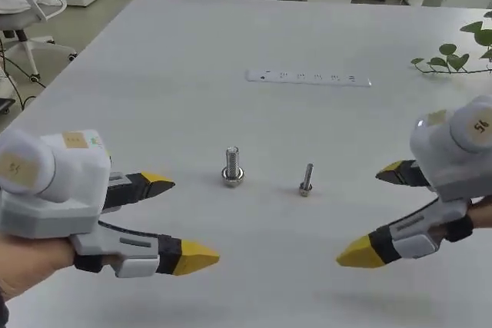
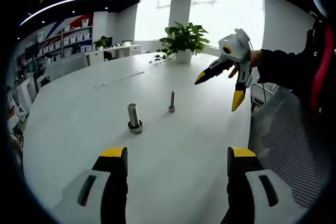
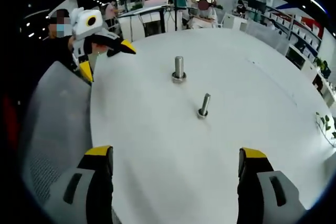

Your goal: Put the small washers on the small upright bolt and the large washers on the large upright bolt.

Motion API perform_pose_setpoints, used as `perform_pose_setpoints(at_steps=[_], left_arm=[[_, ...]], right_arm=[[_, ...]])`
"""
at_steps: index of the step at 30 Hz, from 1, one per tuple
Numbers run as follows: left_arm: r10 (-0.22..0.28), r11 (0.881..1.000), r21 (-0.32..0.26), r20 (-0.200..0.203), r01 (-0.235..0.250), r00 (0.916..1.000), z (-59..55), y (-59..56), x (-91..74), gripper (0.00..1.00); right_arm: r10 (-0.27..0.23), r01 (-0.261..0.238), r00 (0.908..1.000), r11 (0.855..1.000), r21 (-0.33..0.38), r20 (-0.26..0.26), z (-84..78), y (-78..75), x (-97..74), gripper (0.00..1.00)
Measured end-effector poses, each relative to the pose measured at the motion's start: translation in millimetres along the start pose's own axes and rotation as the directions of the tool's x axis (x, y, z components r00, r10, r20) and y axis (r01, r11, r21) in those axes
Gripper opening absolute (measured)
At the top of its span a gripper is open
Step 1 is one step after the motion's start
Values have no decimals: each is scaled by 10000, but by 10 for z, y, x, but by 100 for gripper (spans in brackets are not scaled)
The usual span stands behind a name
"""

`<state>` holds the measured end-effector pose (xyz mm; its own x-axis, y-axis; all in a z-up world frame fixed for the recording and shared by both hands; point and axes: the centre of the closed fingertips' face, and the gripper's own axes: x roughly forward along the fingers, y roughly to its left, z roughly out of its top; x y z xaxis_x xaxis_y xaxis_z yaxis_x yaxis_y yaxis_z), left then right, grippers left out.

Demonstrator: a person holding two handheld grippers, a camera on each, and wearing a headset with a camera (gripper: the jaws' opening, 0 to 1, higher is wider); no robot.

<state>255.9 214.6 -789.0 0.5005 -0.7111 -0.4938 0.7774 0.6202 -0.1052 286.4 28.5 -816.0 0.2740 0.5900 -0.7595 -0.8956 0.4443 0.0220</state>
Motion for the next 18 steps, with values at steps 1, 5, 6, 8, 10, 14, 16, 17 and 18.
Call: perform_pose_setpoints(at_steps=[1, 5, 6, 8, 10, 14, 16, 17, 18], left_arm=[[19, 10000, 2, 31, -19, 10000, 4, -6, -12, 78], [50, 10000, -41, 142, -49, 9999, 12, -41, -50, 78], [31, 10000, -64, 153, -30, 9999, 10, -54, -55, 78], [36, 10000, -81, 203, -34, 9998, 7, -79, -72, 78], [33, 9999, -144, 249, -29, 9997, -7, -104, -94, 78], [77, 9995, -313, 283, -68, 9996, -62, -118, -125, 78], [107, 9991, -401, 253, -97, 9996, -100, -115, -131, 78], [119, 9990, -444, 237, -109, 9996, -116, -114, -132, 78], [127, 9988, -482, 232, -115, 9997, -128, -114, -132, 78]], right_arm=[[-42, 42, 10000, 10000, 29, 28, -10, 14, -12, 100], [-240, 236, 9990, 9997, 104, 383, -6, 88, -58, 100], [-227, 222, 9988, 9997, 132, 444, -2, 115, -65, 100], [-315, 304, 9973, 9994, 170, 662, 17, 163, -80, 100], [-378, 364, 9965, 9991, 199, 749, 10, 210, -84, 100], [-477, 458, 9941, 9987, 217, 972, -8, 289, -71, 100], [-495, 467, 9936, 9985, 296, 1016, -38, 302, -52, 100], [-515, 487, 9933, 9984, 298, 1030, -50, 307, -44, 100], [-564, 537, 9927, 9982, 277, 1069, -56, 302, -37, 100]])
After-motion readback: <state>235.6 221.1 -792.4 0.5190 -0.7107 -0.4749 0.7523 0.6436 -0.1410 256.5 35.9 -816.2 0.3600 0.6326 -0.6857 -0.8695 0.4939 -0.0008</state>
